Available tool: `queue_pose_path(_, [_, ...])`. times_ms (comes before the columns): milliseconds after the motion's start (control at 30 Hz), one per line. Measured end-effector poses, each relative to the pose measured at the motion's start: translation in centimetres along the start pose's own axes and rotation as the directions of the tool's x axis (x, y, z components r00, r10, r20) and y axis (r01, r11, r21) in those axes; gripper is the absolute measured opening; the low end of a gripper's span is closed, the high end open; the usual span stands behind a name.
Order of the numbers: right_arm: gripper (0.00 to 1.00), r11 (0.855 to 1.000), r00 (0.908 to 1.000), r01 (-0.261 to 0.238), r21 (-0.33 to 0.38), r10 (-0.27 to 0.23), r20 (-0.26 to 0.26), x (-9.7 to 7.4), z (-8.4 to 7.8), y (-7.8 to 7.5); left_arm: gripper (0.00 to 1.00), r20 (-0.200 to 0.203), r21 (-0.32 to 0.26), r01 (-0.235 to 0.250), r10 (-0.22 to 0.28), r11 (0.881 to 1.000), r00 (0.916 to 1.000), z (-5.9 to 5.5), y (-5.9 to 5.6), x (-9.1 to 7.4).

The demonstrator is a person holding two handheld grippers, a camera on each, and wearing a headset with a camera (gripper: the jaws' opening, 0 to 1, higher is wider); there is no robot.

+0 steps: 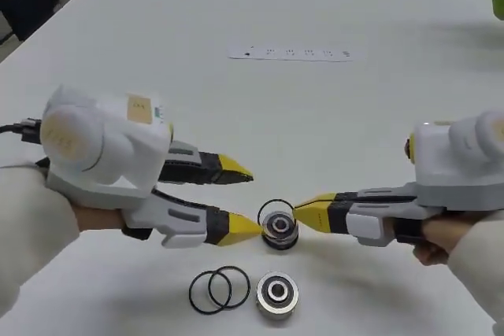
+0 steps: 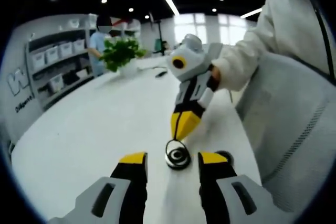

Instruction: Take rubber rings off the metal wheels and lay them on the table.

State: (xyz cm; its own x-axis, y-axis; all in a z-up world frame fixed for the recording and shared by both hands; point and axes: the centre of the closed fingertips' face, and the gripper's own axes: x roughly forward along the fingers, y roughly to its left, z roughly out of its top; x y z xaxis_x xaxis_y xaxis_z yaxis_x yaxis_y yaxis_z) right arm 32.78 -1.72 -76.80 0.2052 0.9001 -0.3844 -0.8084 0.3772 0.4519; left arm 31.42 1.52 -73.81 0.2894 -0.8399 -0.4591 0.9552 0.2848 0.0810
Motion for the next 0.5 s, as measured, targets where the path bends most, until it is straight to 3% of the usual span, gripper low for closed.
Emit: queue_pose_path(500, [0.00, 0.999, 0.9997, -0.025, -0.024, 0.025, -0.003, -0.1, 1.0, 1.6, 0.60, 0.050, -0.006, -0.063, 0.063, 0.998, 0.9967, 1.0, -0.3, -5.0])
